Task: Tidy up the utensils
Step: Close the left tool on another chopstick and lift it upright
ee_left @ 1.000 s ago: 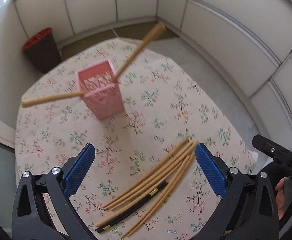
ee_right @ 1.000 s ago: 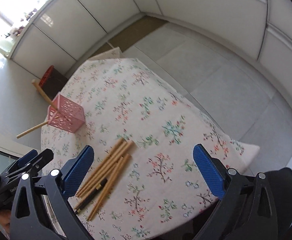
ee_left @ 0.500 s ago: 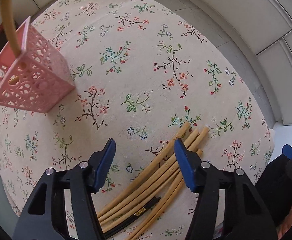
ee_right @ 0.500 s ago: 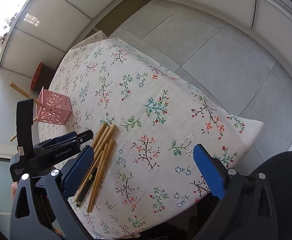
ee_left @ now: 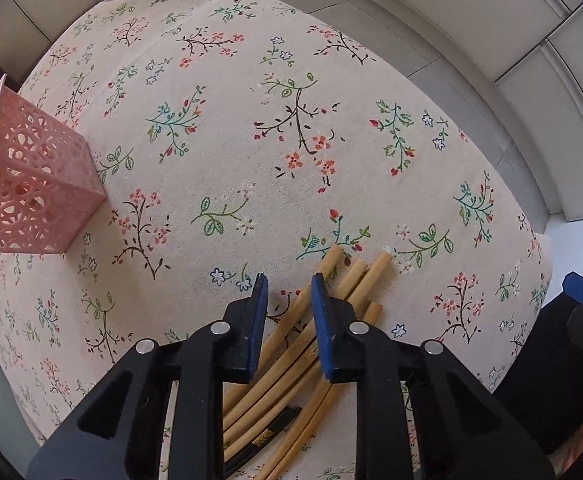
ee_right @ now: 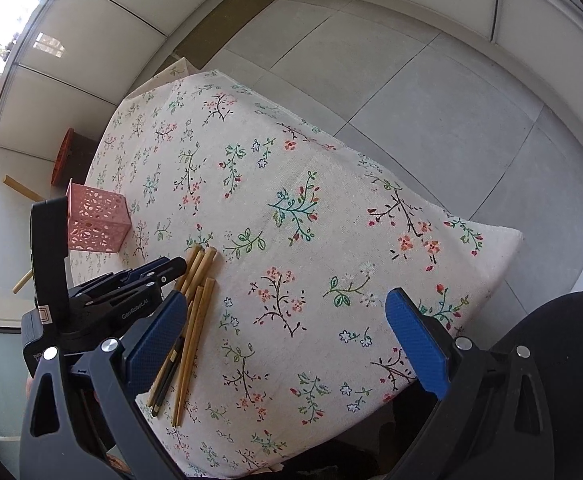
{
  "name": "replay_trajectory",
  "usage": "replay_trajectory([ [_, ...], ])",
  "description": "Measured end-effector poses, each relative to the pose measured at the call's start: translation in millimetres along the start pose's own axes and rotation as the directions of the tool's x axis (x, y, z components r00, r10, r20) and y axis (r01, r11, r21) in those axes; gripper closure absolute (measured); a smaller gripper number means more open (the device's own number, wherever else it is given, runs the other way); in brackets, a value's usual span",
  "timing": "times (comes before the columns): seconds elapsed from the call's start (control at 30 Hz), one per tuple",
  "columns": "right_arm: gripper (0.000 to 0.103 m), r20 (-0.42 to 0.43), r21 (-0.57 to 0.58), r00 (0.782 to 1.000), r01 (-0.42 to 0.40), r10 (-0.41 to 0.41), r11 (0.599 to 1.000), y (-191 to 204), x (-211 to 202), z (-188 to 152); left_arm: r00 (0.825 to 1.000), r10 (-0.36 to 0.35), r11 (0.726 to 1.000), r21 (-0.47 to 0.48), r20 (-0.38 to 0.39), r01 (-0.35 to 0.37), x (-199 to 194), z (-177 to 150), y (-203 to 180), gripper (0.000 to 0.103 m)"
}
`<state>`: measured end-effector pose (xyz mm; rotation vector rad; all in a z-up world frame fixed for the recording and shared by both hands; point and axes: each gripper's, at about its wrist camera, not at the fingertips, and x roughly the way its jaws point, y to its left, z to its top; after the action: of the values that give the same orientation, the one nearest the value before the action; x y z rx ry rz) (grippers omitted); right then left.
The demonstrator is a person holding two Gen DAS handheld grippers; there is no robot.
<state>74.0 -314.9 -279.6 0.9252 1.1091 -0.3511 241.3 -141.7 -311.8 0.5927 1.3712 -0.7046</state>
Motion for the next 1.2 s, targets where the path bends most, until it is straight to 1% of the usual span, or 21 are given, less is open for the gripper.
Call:
replay_trajectory([
  [0.07, 0.007, -0.006, -0.002, 1.0, 0.004, -0.004, 1.0, 1.4, 1.2, 0.2, 1.0, -0.019, 1.0, -0.003, -0.015, 0.019, 4.8, -0.3, -0.5, 0.081],
  [0.1, 0.007, -0.015, -0.002, 1.0, 0.002, -0.002, 1.0, 1.9, 2.6, 0.6, 1.0, -0.001, 1.0, 0.008, -0.02, 0.001, 10.1, -2.8, -4.1, 0.081],
  [0.13, 0.007, -0.025, 0.002, 1.0, -0.001, 0.001, 1.0, 1.8, 3.8, 0.6, 1.0, 0.005, 0.999, 0.038, -0.007, -0.004, 9.7, -3.8, -8.5, 0.075],
  [0.2, 0.007, -0.033, 0.012, 0.999, 0.0, 0.0, 1.0, 1.3, 6.5, 0.1, 1.0, 0.015, 0.998, 0.062, -0.002, -0.015, 10.0, -5.0, -12.0, 0.072],
  [0.27, 0.007, -0.046, 0.012, 0.999, 0.006, -0.005, 1.0, 1.3, 9.3, -0.3, 1.0, 0.026, 0.999, 0.048, 0.011, -0.026, 9.0, -2.9, -10.8, 0.076],
  [0.3, 0.007, -0.051, 0.015, 0.999, 0.005, -0.004, 1.0, 1.8, 10.6, -0.3, 0.999, 0.046, 0.998, 0.033, 0.026, -0.047, 7.6, -1.4, -7.1, 0.086],
  [0.33, 0.007, -0.054, 0.017, 0.999, 0.005, -0.004, 1.0, 1.8, 11.6, -0.2, 0.998, 0.056, 0.998, 0.012, 0.038, -0.057, 7.8, 1.9, -11.8, 0.088],
  [0.37, 0.007, -0.057, 0.02, 0.998, 0.009, -0.008, 1.0, 2.3, 12.9, -0.1, 0.998, 0.051, 0.999, -0.016, 0.047, -0.051, 7.6, 4.8, -4.7, 0.089],
  [0.47, 0.007, -0.07, 0.018, 0.997, 0.038, -0.037, 0.999, 6.4, 19.9, -1.0, 0.994, 0.085, 0.994, -0.07, 0.072, -0.08, -0.6, 2.4, 15.9, 0.092],
  [0.53, 0.007, -0.097, 0.012, 0.994, 0.05, -0.048, 0.999, 15.0, 30.1, -4.0, 0.989, 0.092, 0.993, -0.085, 0.115, -0.083, -17.6, -4.9, 23.2, 0.093],
  [0.63, 0.008, -0.129, -0.013, 0.989, 0.072, -0.073, 0.997, 32.5, 47.3, -14.0, 0.972, 0.108, 0.991, -0.103, 0.207, -0.088, -57.1, -21.5, 31.7, 0.094],
  [0.67, 0.013, -0.137, -0.014, 0.987, 0.083, -0.084, 0.996, 37.4, 52.9, -17.1, 0.965, 0.115, 0.99, -0.112, 0.237, -0.09, -70.1, -28.6, 31.5, 0.094],
  [0.7, 0.022, -0.147, -0.009, 0.985, 0.093, -0.093, 0.996, 41.1, 58.5, -19.7, 0.956, 0.122, 0.988, -0.123, 0.267, -0.092, -83.8, -37.3, 34.9, 0.094],
  [0.73, 0.026, -0.16, -0.001, 0.982, 0.104, -0.103, 0.995, 44.2, 64.4, -21.9, 0.947, 0.129, 0.987, -0.134, 0.295, -0.093, -94.1, -47.7, 34.0, 0.095],
  [0.8, 0.042, -0.177, 0.016, 0.976, 0.129, -0.124, 0.992, 48.1, 73.9, -24.2, 0.927, 0.145, 0.983, -0.154, 0.346, -0.097, -115.5, -73.6, 38.1, 0.095],
  [0.83, 0.046, -0.176, 0.027, 0.974, 0.146, -0.14, 0.989, 49.3, 77.5, -25.1, 0.918, 0.151, 0.982, -0.161, 0.367, -0.097, -124.0, -67.8, 39.6, 0.095],
  [0.87, 0.049, -0.17, 0.039, 0.973, 0.167, -0.158, 0.985, 49.9, 80.1, -25.5, 0.909, 0.156, 0.981, -0.168, 0.386, -0.097, -135.5, -73.7, 36.0, 0.095],
  [0.93, 0.051, -0.143, 0.056, 0.973, 0.188, -0.179, 0.98, 53.7, 80.8, -25.5, 0.894, 0.163, 0.98, -0.175, 0.416, -0.097, -145.4, -82.0, 39.1, 0.095],
  [1.0, 0.054, -0.149, 0.054, 0.972, 0.193, -0.183, 0.98, 60.5, 84.7, -27.0, 0.886, 0.164, 0.98, -0.177, 0.434, -0.095, -150.9, -89.2, 46.0, 0.095],
  [1.1, 0.054, -0.155, 0.049, 0.969, 0.202, -0.192, 0.978, 68.6, 88.2, -34.9, 0.875, 0.168, 0.979, -0.184, 0.454, -0.093, -153.3, -100.3, 48.7, 0.095],
  [1.2, 0.058, -0.138, 0.019, 0.958, 0.256, -0.251, 0.967, 76.2, 92.0, -40.8, 0.865, 0.164, 0.977, -0.199, 0.474, -0.077, -159.4, -106.1, 53.6, 0.096],
])
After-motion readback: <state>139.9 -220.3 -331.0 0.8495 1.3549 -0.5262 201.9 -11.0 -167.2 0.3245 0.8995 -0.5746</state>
